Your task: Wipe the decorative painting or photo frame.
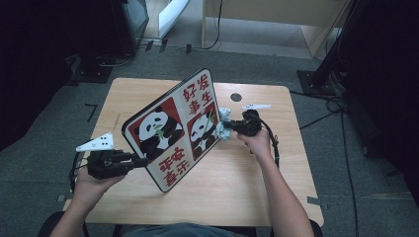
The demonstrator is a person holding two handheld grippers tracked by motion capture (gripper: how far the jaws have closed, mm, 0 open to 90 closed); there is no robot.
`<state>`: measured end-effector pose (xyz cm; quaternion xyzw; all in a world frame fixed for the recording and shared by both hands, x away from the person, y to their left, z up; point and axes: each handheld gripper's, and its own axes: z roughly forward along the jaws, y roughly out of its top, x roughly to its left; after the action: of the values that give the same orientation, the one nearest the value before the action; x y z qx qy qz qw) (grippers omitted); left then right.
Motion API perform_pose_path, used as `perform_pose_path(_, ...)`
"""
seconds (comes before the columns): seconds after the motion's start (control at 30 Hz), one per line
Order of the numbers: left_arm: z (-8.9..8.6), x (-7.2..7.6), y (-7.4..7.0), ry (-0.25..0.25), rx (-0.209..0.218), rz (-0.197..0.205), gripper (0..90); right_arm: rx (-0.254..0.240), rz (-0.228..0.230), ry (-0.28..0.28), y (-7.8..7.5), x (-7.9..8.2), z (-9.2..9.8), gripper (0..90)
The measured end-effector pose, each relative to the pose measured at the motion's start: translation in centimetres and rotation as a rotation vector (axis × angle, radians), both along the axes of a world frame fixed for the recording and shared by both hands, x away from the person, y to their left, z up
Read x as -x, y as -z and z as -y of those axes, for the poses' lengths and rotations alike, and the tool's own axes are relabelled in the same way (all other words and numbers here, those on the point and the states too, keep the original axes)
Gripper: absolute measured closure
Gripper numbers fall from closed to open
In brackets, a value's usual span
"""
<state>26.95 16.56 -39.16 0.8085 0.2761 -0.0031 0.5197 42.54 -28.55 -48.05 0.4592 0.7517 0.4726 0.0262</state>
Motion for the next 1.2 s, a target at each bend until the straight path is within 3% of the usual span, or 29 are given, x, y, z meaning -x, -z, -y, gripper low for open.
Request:
perform_pose_path(0.43, 0.2, 0.3, 0.0, -0.018, -0.004, 0.013, 72.8, -0.003, -0.025, 0.002, 0.7, -0.2, 0.3, 78.8)
perform_pose_path(0.7, 0.3, 0.4, 0.1, -0.02, -0.005, 0.032, 71.8, 0.007, -0.006, 0.033, 0.9, 0.2, 0.8, 78.2)
perform_pose_path(0.93, -0.1, 0.6, -0.1, -0.033, 0.01, 0.042, 64.3, 0.01, 0.023, 0.059, 0.2, 0.5, 1.2, 77.4)
perform_pose_path(1.2, -1.2, 0.9, -0.3, -0.049, 0.007, 0.056, 58.8, 0.052, 0.063, 0.121, -0.5, 0.8, 3.0, 77.4)
